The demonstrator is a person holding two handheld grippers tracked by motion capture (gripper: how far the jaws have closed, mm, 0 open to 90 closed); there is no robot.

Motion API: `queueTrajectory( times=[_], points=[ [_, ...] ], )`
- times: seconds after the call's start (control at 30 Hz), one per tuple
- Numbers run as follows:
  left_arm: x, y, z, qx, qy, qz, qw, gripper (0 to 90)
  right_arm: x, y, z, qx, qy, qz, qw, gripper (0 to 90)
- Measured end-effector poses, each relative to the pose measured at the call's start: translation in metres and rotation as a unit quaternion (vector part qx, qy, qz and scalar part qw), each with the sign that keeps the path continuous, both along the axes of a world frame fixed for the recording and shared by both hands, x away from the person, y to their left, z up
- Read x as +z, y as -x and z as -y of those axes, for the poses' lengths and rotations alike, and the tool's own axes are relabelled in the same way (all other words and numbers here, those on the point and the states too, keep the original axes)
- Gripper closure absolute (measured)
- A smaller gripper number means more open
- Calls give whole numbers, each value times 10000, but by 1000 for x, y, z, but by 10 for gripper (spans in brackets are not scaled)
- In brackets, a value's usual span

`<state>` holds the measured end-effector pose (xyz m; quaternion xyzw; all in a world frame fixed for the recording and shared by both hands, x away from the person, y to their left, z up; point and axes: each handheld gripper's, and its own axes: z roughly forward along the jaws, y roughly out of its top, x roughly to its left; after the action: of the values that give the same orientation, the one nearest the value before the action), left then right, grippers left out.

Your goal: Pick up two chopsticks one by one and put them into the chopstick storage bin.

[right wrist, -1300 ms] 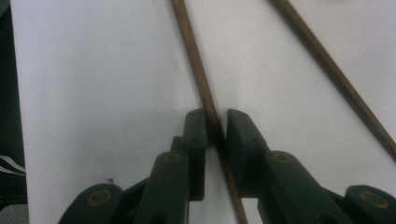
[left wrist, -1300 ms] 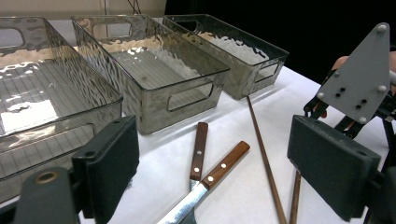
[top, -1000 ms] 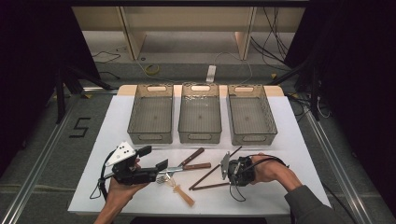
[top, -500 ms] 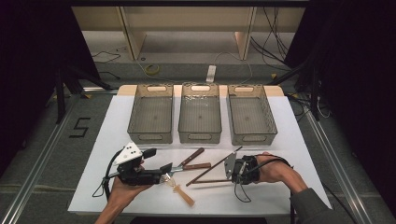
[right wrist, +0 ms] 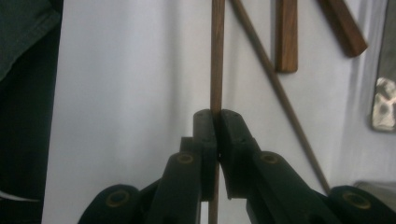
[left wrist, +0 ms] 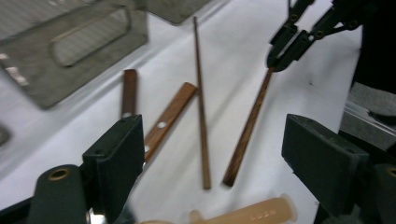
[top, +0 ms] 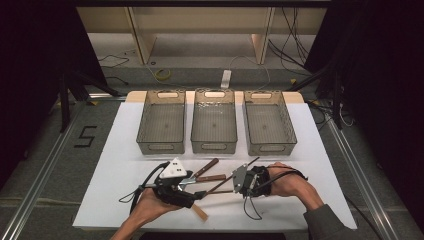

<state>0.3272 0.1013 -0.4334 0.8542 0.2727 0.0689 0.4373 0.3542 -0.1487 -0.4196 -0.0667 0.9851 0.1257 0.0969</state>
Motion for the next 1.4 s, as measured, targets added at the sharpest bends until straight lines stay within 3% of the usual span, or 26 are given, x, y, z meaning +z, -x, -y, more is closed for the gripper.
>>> queueTrajectory(
  times=[0.17,0.3,0.43,0.63,0.83,1.07,1.2,1.4],
  points=[
    [-3,1,14,-278,-398,-2,9988,263,-1,5,-9,111,-9,22,9999,859],
    [-9,2,21,-498,-723,-125,9961,339,0,7,-12,174,-57,47,9998,859],
    [-9,5,26,-612,-979,-5,9933,398,1,11,-13,190,26,84,9998,859],
    [-9,6,30,-895,-1134,-109,9895,506,2,16,-17,287,74,119,9995,859],
    [-9,5,32,-1008,-1153,-237,9879,615,0,17,-21,326,126,180,9992,859],
    [-11,5,35,-1175,-1293,-362,9840,721,1,20,-23,370,142,199,9990,859],
    [-11,6,37,-1221,-1396,-287,9822,797,0,20,-24,420,114,193,9989,859],
    [-11,8,37,-1348,-1408,-303,9803,833,-1,22,-24,465,139,256,9985,841]
  ],
)
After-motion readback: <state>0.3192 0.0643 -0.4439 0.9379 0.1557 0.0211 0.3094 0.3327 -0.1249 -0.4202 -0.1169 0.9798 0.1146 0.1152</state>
